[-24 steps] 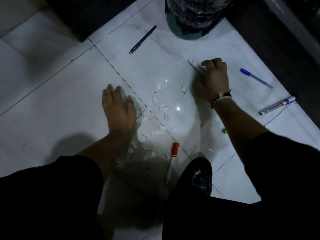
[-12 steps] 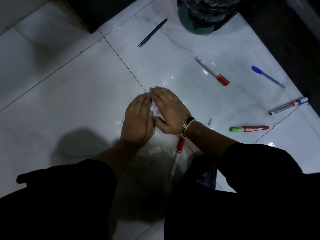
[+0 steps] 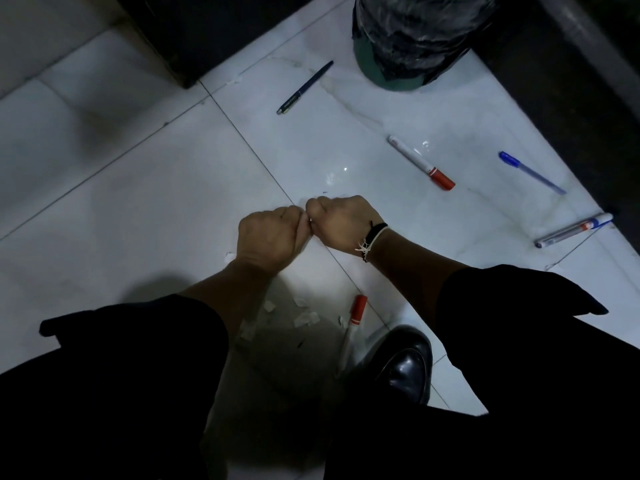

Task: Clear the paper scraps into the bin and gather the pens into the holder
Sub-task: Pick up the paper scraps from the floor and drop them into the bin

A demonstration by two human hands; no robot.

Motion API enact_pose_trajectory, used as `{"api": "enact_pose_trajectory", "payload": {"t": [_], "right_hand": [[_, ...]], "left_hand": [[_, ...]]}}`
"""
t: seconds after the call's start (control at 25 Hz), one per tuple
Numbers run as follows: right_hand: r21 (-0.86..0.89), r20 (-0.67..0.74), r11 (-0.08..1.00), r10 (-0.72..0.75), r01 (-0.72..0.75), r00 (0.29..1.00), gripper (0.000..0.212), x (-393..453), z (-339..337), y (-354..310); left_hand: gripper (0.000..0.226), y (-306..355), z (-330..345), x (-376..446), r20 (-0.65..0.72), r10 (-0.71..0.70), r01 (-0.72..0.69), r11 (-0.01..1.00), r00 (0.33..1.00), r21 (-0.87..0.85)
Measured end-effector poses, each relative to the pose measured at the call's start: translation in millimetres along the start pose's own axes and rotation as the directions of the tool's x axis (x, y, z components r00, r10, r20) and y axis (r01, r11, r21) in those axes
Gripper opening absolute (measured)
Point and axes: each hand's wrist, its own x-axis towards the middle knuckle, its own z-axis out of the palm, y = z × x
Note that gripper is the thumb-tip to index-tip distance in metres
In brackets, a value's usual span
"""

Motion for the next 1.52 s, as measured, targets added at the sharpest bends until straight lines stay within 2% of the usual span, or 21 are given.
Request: {"api": "enact_pose_trajectory", "payload": {"t": [0.08,0.12,0.16,0.2,0.24,0.32,0.4,0.48,0.52,0.64,0.72,0.76,0.8,0.88,1.0,1.04,1.12,1.2,1.32,1.44,1.52], "right_hand": [[0.074,0.060,0.996,0.036,-0.040,0.998,0.017,7,-7,4],[0.198,0.092,0.970,0.125,-0.142,0.988,0.021,12,-14,4],[0.375,0.138,0.879,0.260,-0.293,0.956,0.025,18,-25,4],[0.543,0.159,0.728,0.401,-0.419,0.902,0.030,23,-37,6],[0.643,0.161,0.596,0.510,-0.482,0.845,0.036,27,-50,8],[0.740,0.132,0.455,0.624,-0.495,0.771,0.045,40,-83,16],[0.826,0.058,0.388,0.662,-0.408,0.747,0.046,57,-126,31],[0.860,-0.087,0.417,0.687,-0.294,0.722,0.046,78,-173,55],[0.861,-0.146,0.438,0.702,-0.260,0.697,0.046,89,-194,68],[0.819,-0.311,0.521,0.755,-0.240,0.577,0.044,121,-255,115],[0.759,-0.398,0.573,0.784,-0.309,0.477,0.042,138,-281,147],[0.726,-0.399,0.577,0.796,-0.375,0.454,0.041,146,-285,161],[0.669,-0.375,0.578,0.806,-0.468,0.459,0.039,152,-288,174],[0.526,-0.243,0.559,0.821,-0.641,0.516,0.039,158,-282,195],[0.496,0.015,0.481,0.828,-0.723,0.561,0.036,148,-273,214],[0.522,0.038,0.474,0.818,-0.710,0.574,0.031,145,-275,216],[0.620,-0.027,0.476,0.807,-0.624,0.589,0.021,141,-277,217],[0.649,-0.122,0.511,0.801,-0.563,0.587,0.026,135,-276,210],[0.657,-0.194,0.548,0.786,-0.517,0.587,0.026,128,-270,197],[0.825,-0.223,0.462,0.796,-0.326,0.563,0.018,113,-271,169],[0.888,-0.219,0.411,0.770,-0.204,0.599,0.019,97,-265,140]], "left_hand": [[0.044,1,-1,6,0.001,-0.099,0.098,0.995,0.995,-0.022],[0.047,3,-4,11,0.000,-0.196,0.196,0.979,0.981,-0.062],[0.050,5,-8,20,-0.011,-0.290,0.286,0.950,0.957,-0.124],[0.052,8,-15,34,-0.022,-0.372,0.359,0.908,0.928,-0.215],[0.054,13,-25,51,-0.018,-0.452,0.420,0.843,0.892,-0.336],[0.056,26,-55,94,0.006,-0.582,0.481,0.667,0.813,-0.569],[0.057,43,-92,144,0.045,-0.657,0.466,0.483,0.753,-0.741],[0.059,60,-132,201,0.067,-0.662,0.367,0.326,0.747,-0.871],[0.059,66,-149,227,0.048,-0.649,0.304,0.287,0.759,-0.908],[0.060,82,-194,304,-0.063,-0.589,0.153,0.309,0.806,-0.939],[0.060,92,-206,345,-0.103,-0.572,0.136,0.359,0.814,-0.923],[0.058,94,-204,360,-0.093,-0.566,0.167,0.389,0.819,-0.906],[0.056,94,-200,373,-0.069,-0.552,0.216,0.434,0.831,-0.875],[0.049,89,-185,390,0.041,-0.481,0.327,0.528,0.876,-0.784],[0.039,81,-166,394,0.227,-0.336,0.391,0.583,0.914,-0.713],[0.037,79,-164,393,0.263,-0.312,0.401,0.564,0.913,-0.722],[0.036,77,-165,391,0.269,-0.312,0.398,0.497,0.911,-0.771],[0.031,76,-167,386,0.250,-0.305,0.371,0.450,0.919,-0.812],[0.020,74,-172,375,0.222,-0.256,0.321,0.461,0.941,-0.827],[0.013,70,-183,346,0.025,-0.308,0.169,0.449,0.951,-0.877],[0.006,72,-192,314,-0.071,-0.342,0.088,0.428,0.937,-0.899]]}}
